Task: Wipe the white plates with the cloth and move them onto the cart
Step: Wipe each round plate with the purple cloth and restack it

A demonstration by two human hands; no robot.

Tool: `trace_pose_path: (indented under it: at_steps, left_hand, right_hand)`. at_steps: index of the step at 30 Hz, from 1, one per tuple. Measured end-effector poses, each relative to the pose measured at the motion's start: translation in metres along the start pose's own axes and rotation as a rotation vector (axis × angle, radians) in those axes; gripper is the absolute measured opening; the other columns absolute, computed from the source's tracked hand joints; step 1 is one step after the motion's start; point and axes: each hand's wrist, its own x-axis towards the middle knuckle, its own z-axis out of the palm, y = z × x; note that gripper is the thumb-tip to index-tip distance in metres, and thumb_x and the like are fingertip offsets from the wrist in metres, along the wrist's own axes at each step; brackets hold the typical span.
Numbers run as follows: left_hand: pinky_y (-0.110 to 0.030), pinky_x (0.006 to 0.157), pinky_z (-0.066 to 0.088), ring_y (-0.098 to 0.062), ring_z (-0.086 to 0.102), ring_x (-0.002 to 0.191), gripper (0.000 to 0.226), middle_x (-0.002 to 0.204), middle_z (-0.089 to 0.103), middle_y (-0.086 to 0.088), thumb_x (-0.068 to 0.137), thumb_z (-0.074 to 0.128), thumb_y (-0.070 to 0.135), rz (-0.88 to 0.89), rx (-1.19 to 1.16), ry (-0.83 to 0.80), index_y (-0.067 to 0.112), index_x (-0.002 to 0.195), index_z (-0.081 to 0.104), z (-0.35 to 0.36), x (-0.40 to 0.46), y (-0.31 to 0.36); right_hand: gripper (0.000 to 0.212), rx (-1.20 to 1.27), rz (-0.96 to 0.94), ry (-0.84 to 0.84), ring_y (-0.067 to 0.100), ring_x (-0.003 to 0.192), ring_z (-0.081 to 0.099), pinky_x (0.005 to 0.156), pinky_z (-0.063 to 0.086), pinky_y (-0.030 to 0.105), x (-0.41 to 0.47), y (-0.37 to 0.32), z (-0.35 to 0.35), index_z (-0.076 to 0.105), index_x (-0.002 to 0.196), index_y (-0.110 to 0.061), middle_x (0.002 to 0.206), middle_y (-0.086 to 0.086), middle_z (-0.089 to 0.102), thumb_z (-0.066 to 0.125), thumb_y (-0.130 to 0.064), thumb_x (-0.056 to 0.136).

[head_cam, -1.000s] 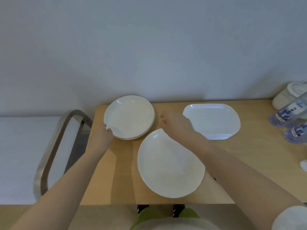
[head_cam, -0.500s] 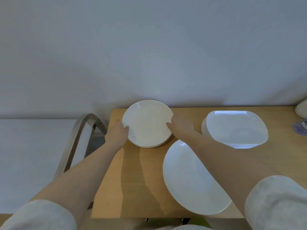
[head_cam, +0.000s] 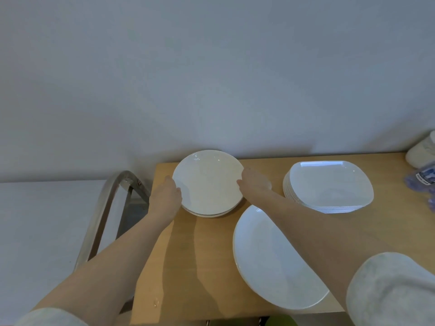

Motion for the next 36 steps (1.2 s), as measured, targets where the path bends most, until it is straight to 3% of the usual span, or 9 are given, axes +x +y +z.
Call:
trace_pose_path:
  at_steps: [2, 7, 11, 15, 21, 24, 27, 30, 36]
  left_hand:
    - [-0.029, 0.045, 0.032, -0.020, 0.050, 0.061, 0.014, 0.070, 0.044, 0.001, 0.097, 0.044, 0.014, -0.012, -0.041, 0.022, 0.002, 0.105, 0.046, -0.005, -0.001, 0.004]
    - [-0.039, 0.059, 0.053, -0.027, 0.064, 0.069, 0.020, 0.086, 0.061, -0.009, 0.097, 0.042, 0.016, -0.008, -0.252, 0.042, 0.007, 0.115, 0.044, -0.019, -0.013, 0.014]
    - [-0.025, 0.046, 0.040, -0.008, 0.062, 0.057, 0.025, 0.077, 0.061, -0.002, 0.098, 0.042, 0.018, 0.046, -0.378, 0.106, 0.012, 0.122, 0.043, -0.028, -0.033, 0.026]
    - [-0.019, 0.046, 0.038, -0.001, 0.061, 0.053, 0.024, 0.067, 0.064, 0.003, 0.098, 0.044, 0.020, 0.071, -0.488, 0.137, 0.017, 0.121, 0.042, -0.038, -0.059, 0.048]
    - [-0.028, 0.050, 0.048, -0.007, 0.063, 0.057, 0.019, 0.057, 0.065, 0.004, 0.096, 0.049, 0.021, 0.106, -0.636, 0.108, 0.028, 0.111, 0.040, -0.047, -0.110, 0.077]
    - [-0.032, 0.051, 0.050, -0.008, 0.062, 0.057, 0.017, 0.063, 0.067, 0.009, 0.097, 0.048, 0.023, 0.099, -0.624, 0.003, 0.030, 0.109, 0.039, -0.039, -0.132, 0.084]
    - [-0.026, 0.045, 0.045, -0.005, 0.058, 0.049, 0.020, 0.060, 0.066, 0.005, 0.096, 0.049, 0.022, 0.123, -0.574, -0.082, 0.031, 0.107, 0.036, -0.025, -0.149, 0.087]
    - [-0.037, 0.050, 0.047, -0.012, 0.053, 0.049, 0.020, 0.062, 0.062, -0.006, 0.095, 0.050, 0.020, 0.119, -0.538, -0.155, 0.028, 0.107, 0.037, -0.012, -0.161, 0.086]
    - [-0.037, 0.055, 0.045, -0.023, 0.056, 0.058, 0.016, 0.063, 0.057, -0.004, 0.095, 0.047, 0.020, 0.137, -0.435, -0.222, 0.027, 0.106, 0.037, 0.002, -0.175, 0.085]
  right_hand:
    - [0.028, 0.059, -0.011, 0.000, 0.023, 0.102, 0.059, 0.070, 0.041, 0.026, -0.001, 0.002, -0.001, 0.047, 0.125, -0.010, 0.119, 0.007, 0.058, 0.042, -0.023, 0.100]
    - [0.033, 0.231, -0.059, 0.017, 0.023, 0.104, 0.058, 0.082, 0.048, 0.030, -0.008, 0.015, -0.010, 0.048, 0.127, -0.011, 0.119, 0.009, 0.059, 0.039, -0.028, 0.101]
    - [0.037, 0.439, -0.131, 0.091, 0.026, 0.109, 0.057, 0.093, 0.049, 0.043, -0.023, 0.032, -0.023, 0.043, 0.135, -0.015, 0.123, 0.008, 0.058, 0.042, -0.027, 0.100]
    - [0.037, 0.481, -0.111, 0.241, 0.026, 0.105, 0.057, 0.084, 0.047, 0.037, -0.042, 0.054, -0.037, 0.045, 0.134, -0.019, 0.118, 0.003, 0.061, 0.044, -0.025, 0.097]
    - [0.038, 0.639, -0.026, 0.394, 0.017, 0.064, 0.053, 0.064, 0.045, 0.033, -0.089, 0.094, -0.046, 0.051, 0.131, -0.031, 0.057, -0.008, 0.051, 0.047, -0.023, 0.094]
    - [0.040, 0.674, 0.010, 0.388, 0.009, 0.049, 0.045, 0.054, 0.039, 0.029, -0.118, 0.119, -0.042, 0.050, 0.132, -0.033, 0.044, -0.009, 0.042, 0.048, -0.022, 0.094]
    - [0.040, 0.670, 0.030, 0.389, 0.007, 0.046, 0.042, 0.049, 0.035, 0.025, -0.146, 0.139, -0.030, 0.050, 0.132, -0.035, 0.043, -0.009, 0.040, 0.049, -0.021, 0.094]
    - [0.041, 0.653, 0.071, 0.373, 0.007, 0.048, 0.046, 0.048, 0.039, 0.026, -0.167, 0.153, -0.015, 0.048, 0.133, -0.037, 0.048, -0.009, 0.045, 0.049, -0.022, 0.095]
    - [0.042, 0.651, 0.164, 0.278, 0.015, 0.064, 0.062, 0.063, 0.055, 0.043, -0.195, 0.162, 0.013, 0.041, 0.136, -0.037, 0.064, -0.003, 0.062, 0.048, -0.027, 0.095]
